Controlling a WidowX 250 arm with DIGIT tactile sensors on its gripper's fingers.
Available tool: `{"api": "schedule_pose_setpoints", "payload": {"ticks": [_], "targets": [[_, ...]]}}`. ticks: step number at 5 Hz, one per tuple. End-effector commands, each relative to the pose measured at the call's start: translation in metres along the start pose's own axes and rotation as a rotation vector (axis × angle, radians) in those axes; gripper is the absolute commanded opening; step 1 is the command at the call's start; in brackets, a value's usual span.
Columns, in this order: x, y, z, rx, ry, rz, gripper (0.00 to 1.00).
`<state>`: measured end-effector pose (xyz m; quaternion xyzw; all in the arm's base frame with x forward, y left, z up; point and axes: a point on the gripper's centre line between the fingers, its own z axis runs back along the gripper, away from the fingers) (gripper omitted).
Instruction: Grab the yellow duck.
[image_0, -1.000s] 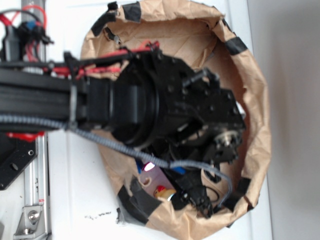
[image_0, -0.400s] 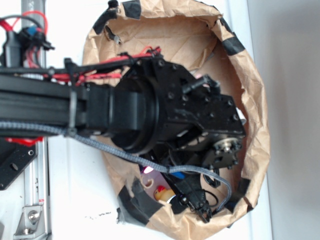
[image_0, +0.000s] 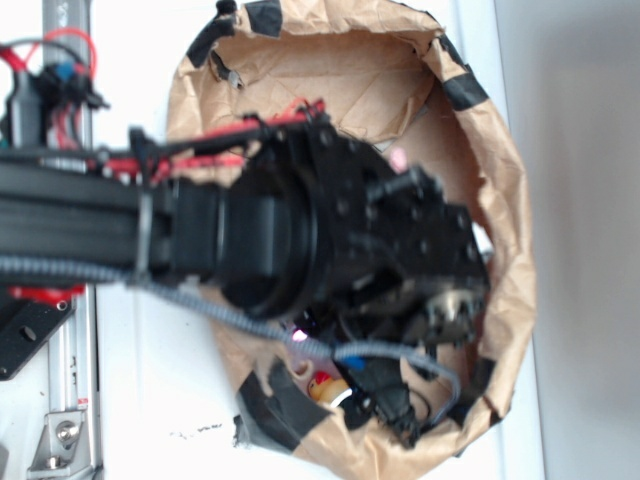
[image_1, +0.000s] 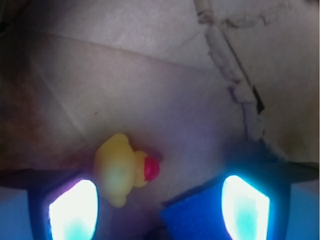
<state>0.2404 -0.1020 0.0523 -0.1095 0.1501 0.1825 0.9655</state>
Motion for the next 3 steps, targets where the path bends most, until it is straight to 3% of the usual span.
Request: {"api": "schedule_pose_setpoints", "payload": {"ticks": [1, 3], "targets": [[-0.010, -0.017, 0.011, 0.026, -0.042, -0.152, 1.00], [-0.016, 0.013, 0.016, 0.067, -0.197, -0.123, 1.00]]}}
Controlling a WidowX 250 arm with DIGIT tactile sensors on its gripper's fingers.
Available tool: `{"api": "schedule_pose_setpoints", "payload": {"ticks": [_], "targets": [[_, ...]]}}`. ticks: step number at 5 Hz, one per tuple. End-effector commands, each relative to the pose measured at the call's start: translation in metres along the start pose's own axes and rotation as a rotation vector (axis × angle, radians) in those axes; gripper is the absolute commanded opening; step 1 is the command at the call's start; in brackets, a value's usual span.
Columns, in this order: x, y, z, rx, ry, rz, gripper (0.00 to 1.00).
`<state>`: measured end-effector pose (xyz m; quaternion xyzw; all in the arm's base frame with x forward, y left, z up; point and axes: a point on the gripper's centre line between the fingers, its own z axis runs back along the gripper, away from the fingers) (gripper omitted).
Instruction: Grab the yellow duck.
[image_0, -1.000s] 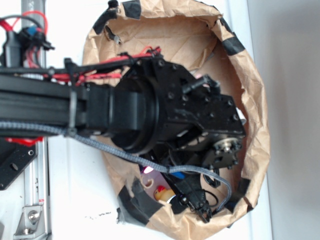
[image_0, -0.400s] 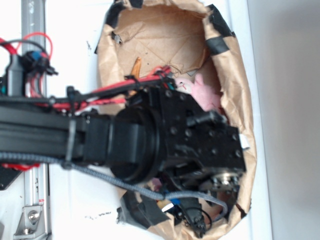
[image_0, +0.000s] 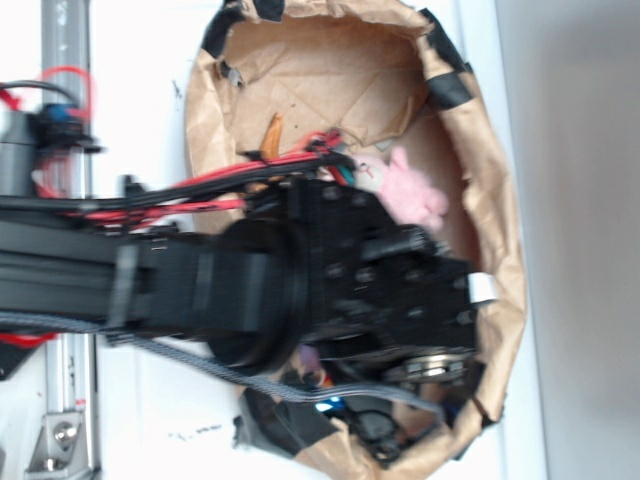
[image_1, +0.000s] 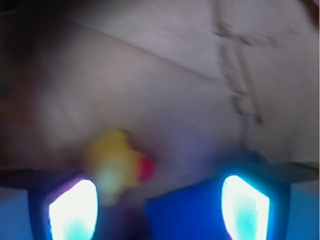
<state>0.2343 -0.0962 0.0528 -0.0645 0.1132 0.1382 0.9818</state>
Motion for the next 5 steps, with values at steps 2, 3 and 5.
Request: {"api": "schedule_pose_setpoints", "payload": {"ticks": [2, 3, 5], "targets": [[-0.004, 0.000, 0.002, -0.051, -0.121, -0.022, 1.00], [-0.001, -0.007, -0.003, -0.055, -0.145, -0.020, 1.00], [0.018, -0.009, -0.058, 0.124, 0.007, -0.040, 1.00]]}}
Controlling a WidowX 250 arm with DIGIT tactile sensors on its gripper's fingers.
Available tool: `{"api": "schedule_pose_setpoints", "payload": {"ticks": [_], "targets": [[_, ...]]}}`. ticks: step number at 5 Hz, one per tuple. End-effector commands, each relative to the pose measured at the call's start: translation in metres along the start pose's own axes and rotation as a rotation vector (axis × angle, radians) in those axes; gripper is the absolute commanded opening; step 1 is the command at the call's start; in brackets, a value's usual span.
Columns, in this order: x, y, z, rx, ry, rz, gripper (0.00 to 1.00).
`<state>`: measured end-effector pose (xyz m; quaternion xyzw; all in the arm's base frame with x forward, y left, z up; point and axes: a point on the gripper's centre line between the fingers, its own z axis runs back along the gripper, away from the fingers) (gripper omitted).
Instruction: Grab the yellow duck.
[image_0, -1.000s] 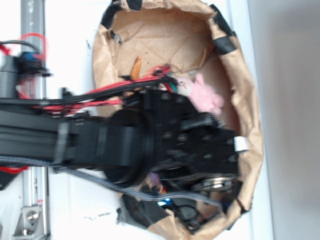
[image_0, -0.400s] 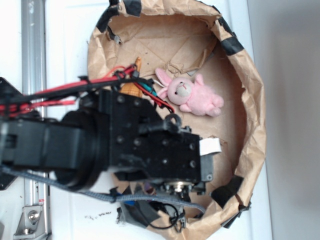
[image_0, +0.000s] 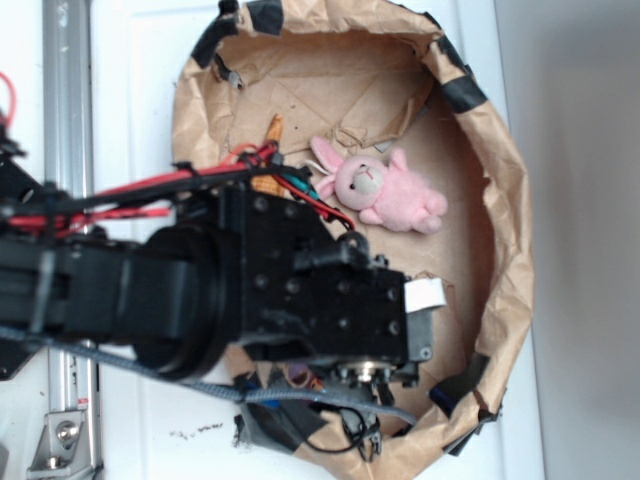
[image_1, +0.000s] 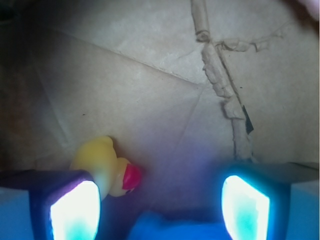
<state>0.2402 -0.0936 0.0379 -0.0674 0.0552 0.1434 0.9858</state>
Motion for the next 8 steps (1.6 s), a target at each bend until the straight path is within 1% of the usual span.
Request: {"api": "schedule_pose_setpoints", "payload": {"ticks": [1, 2, 3, 4, 7, 8], "targets": [[-0.004, -0.018, -0.050, 0.089, 0.134, -0.105, 1.00], [-0.005, -0.019, -0.053, 0.115, 0.139, -0.096, 1.00], [-0.009, -0.017, -0.041, 0.077, 0.117, -0.080, 1.00], [-0.009, -0.014, -0.040, 0.061, 0.108, -0.048, 0.00], [-0.011, -0.010, -0.035, 0.039, 0.069, -0.040, 0.00], [-0.013, -0.002, -0.014, -0.018, 0.009, -0.005, 0.00]]}}
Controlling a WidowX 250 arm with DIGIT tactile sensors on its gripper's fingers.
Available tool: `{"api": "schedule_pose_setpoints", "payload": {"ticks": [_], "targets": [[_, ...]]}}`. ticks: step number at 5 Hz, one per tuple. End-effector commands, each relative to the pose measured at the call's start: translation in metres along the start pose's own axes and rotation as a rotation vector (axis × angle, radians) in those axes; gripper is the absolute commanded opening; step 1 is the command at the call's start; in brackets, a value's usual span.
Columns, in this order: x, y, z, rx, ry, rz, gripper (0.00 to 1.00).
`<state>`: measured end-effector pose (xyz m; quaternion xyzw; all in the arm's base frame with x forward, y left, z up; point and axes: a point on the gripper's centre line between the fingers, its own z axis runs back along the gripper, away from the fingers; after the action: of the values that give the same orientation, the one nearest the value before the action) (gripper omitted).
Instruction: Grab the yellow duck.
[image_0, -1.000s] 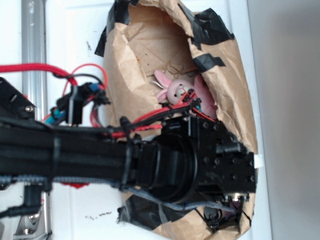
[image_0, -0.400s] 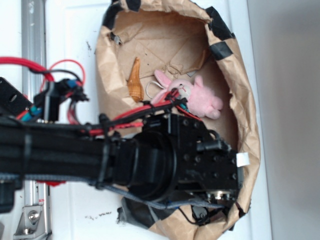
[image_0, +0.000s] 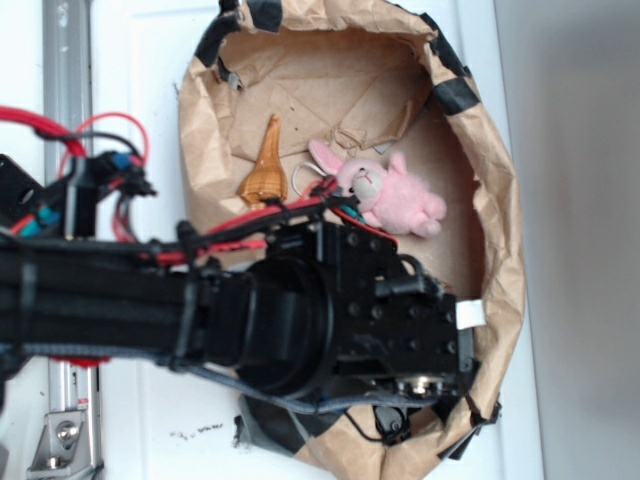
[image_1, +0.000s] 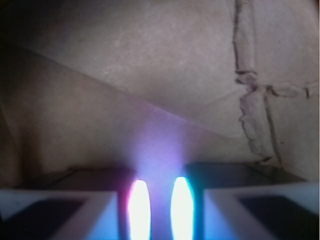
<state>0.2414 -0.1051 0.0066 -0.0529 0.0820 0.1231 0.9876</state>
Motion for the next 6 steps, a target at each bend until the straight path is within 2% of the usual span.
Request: {"api": "schedule_pose_setpoints", "payload": {"ticks": [1, 2, 3, 4, 5, 6], "targets": [[-0.016, 0.029, 0.068, -0.180, -0.131, 0.117, 0.00], [-0.009, 0.042, 0.095, -0.182, -0.170, 0.170, 0.00], [-0.004, 0.041, 0.085, -0.151, -0.137, 0.171, 1.00], [-0.003, 0.036, 0.079, -0.143, -0.126, 0.162, 1.00], [0.004, 0.035, 0.065, -0.129, -0.169, 0.164, 1.00], [0.009, 0.043, 0.058, -0.042, -0.187, 0.207, 1.00]]}}
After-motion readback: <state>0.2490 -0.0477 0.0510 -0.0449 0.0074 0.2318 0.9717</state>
